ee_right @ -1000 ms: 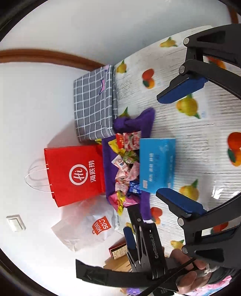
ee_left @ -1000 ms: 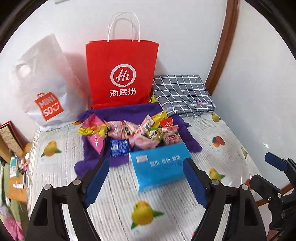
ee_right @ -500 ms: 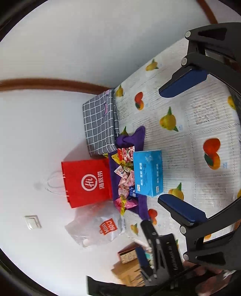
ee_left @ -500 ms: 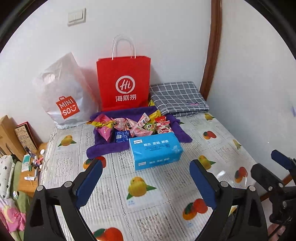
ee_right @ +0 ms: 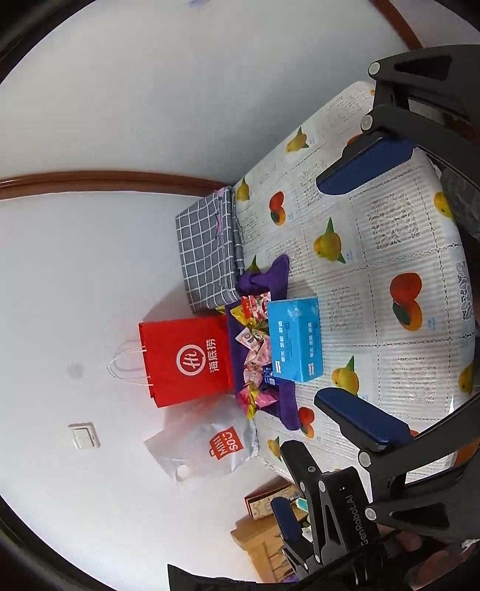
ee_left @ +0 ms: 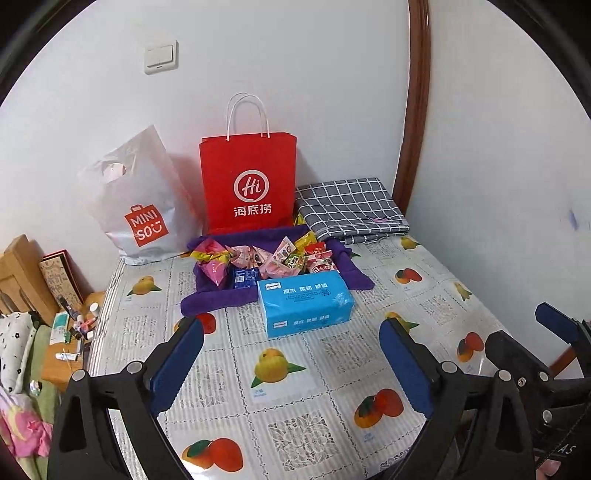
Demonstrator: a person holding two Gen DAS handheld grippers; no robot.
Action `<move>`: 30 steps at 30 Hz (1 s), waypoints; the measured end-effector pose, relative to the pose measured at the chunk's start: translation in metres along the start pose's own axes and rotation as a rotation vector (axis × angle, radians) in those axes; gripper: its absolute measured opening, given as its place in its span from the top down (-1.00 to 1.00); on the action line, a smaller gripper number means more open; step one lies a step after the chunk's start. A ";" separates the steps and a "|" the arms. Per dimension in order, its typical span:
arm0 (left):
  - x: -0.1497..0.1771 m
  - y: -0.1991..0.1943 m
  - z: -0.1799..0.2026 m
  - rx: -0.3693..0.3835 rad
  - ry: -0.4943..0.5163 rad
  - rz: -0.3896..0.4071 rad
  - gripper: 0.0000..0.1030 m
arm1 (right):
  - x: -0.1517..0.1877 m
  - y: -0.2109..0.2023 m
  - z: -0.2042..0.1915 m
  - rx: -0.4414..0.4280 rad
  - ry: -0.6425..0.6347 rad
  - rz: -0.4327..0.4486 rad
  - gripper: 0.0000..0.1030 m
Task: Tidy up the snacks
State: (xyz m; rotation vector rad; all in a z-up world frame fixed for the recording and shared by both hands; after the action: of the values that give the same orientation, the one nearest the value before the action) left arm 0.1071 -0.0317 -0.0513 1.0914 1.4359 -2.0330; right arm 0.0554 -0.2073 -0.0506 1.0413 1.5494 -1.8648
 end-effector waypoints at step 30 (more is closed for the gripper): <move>0.009 -0.019 -0.012 -0.019 -0.024 0.015 -0.87 | 0.004 -0.012 -0.017 -0.014 -0.017 0.018 -0.99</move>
State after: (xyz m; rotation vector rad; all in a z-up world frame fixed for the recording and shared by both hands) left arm 0.0928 -0.0123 -0.0493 1.0627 1.4287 -2.0114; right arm 0.0477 -0.1879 -0.0483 1.0274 1.5366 -1.8440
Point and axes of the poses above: each gripper's, at about its wrist camera, not at the fingertips, and y roughly the way its jaws point, z to its right, x to its underside, the point moved 10 cm from there along y, roughly the way its jaws point, and after that the axes turned 13 degrees about x, right-handed, at the moved point
